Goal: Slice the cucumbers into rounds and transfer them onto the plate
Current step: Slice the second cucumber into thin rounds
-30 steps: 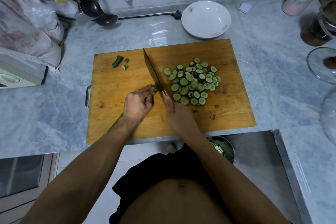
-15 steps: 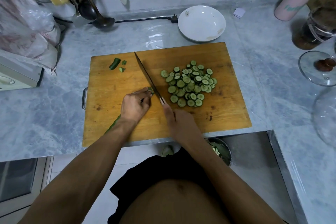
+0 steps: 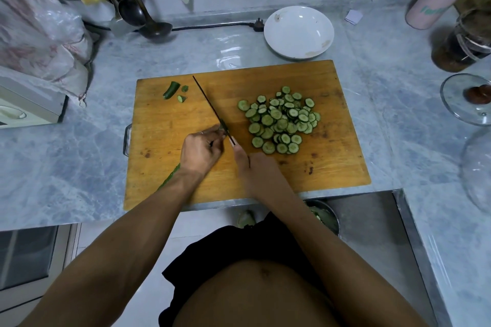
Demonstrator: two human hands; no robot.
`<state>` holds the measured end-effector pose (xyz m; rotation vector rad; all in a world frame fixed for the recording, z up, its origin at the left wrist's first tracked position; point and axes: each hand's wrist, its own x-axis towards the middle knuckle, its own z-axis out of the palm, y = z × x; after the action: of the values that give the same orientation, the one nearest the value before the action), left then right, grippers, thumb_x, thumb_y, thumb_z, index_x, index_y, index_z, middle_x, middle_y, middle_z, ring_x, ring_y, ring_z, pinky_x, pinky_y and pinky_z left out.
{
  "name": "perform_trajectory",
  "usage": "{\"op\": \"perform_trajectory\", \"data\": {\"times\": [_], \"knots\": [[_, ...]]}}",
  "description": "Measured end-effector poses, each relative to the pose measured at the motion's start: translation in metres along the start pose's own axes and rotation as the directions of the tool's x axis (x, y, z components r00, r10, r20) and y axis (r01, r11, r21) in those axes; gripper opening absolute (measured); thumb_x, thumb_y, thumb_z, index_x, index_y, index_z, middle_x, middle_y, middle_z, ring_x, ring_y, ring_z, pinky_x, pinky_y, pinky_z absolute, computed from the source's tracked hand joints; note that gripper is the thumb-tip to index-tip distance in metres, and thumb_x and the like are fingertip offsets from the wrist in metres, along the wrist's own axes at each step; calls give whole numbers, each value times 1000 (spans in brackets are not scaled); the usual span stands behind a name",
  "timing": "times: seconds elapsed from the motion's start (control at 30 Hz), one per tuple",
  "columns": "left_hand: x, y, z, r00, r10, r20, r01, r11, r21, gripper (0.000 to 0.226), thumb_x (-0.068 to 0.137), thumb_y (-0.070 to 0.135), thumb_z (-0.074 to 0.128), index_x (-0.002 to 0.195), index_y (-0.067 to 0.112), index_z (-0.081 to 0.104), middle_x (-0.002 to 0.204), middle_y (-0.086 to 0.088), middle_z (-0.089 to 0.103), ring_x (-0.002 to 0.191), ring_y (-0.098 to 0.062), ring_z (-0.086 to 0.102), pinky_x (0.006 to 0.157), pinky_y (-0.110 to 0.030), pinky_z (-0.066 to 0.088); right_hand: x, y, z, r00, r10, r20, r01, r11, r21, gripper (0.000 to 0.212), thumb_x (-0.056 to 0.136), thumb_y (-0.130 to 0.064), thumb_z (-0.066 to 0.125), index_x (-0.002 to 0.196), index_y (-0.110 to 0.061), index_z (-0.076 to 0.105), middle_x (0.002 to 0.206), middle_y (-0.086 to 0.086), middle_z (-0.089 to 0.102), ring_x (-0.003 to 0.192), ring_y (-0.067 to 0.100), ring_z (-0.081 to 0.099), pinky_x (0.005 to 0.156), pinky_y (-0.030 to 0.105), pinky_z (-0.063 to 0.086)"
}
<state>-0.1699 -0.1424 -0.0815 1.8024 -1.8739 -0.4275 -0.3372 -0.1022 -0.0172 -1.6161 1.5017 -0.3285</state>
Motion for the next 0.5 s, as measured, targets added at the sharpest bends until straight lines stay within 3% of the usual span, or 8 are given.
{"op": "perform_trajectory", "data": {"times": [0.1, 0.2, 0.37, 0.5], "knots": [[-2, -1, 1, 1000, 11, 7, -11, 1000, -9, 20, 80, 2, 59, 87, 5, 78, 107, -10, 73, 94, -22, 70, 83, -17, 46, 9, -4, 0, 999, 42, 19, -43, 999, 27, 65, 105, -50, 23, 61, -10, 49, 66, 4, 51, 74, 25, 53, 69, 31, 35], [-3, -1, 2, 1000, 11, 0, -11, 1000, -6, 24, 80, 10, 55, 87, 6, 78, 106, -9, 74, 92, -23, 71, 80, -18, 48, 9, -4, 6, 998, 58, 12, -58, 998, 18, 65, 106, -49, 23, 67, -6, 54, 65, 1, 49, 72, 23, 50, 68, 31, 36], [-7, 0, 1, 999, 19, -27, -16, 995, 98, 19, 86, 14, 68, 101, 18, 78, 117, 2, 71, 100, -21, 69, 76, -33, 57, 7, 5, 5, 996, 64, -60, -62, 997, 40, 68, 105, -51, 23, 73, -4, 61, 71, 7, 59, 68, 23, 54, 65, 30, 38], [-14, 1, 2, 1000, 11, -12, -9, 989, 148, 25, 87, 14, 66, 109, 22, 76, 124, 4, 67, 103, -23, 66, 70, -36, 58, -2, 11, -7, 990, 83, -113, -72, 992, 102, 66, 104, -52, 25, 69, -7, 57, 69, 8, 60, 65, 21, 57, 59, 31, 37]]}}
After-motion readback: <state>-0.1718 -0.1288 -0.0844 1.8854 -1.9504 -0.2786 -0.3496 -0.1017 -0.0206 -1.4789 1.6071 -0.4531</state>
